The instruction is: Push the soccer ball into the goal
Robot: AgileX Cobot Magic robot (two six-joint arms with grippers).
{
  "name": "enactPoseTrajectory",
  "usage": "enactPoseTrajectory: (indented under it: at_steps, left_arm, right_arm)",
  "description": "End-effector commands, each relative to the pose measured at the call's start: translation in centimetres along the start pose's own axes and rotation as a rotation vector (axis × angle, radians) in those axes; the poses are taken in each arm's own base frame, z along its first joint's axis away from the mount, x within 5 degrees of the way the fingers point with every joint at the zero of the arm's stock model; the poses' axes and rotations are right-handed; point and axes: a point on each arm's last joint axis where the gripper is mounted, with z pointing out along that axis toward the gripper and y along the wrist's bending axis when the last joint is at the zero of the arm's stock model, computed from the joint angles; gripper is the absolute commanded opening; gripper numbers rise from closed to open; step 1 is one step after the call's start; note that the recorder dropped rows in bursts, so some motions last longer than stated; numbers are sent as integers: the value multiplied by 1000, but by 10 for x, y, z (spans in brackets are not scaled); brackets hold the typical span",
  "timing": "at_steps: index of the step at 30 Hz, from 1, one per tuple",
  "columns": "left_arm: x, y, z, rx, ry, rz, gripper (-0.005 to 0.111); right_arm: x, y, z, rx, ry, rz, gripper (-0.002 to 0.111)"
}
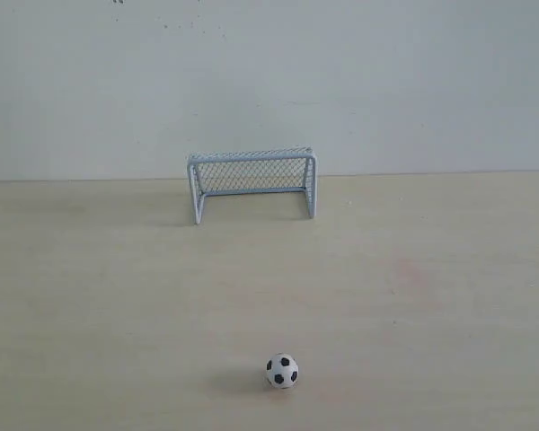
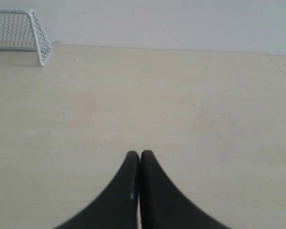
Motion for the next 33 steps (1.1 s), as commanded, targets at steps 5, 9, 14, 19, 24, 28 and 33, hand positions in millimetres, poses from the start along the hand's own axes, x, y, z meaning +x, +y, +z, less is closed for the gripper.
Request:
enactPoseTrajectory:
  at_steps: [5,9,14,19,24,28,33]
  left_arm:
    - [1,0,0,-4,-3,7,4]
    - [1,0,0,-4,-3,7,4]
    - [1,0,0,-4,-3,7,4]
    - [1,0,0,-4,-3,7,4]
    - [1,0,0,-4,-3,7,4]
    - [1,0,0,-4,-3,7,4]
    - [1,0,0,-4,-3,7,4]
  right_arm:
    - [-1,0,0,3,-11,2,0]
    - [-4,0,-1,4,-51,-8,0]
    - [-18,0,-2,5,-199,-8,0]
    - [-58,0,-21,-18,-686,65,0]
    - [-71,-1,-27,-15,-585,77,0]
    - [-105,-3,-19,-9,-393,79,0]
    - [-121,-4,35,-1,50,54,0]
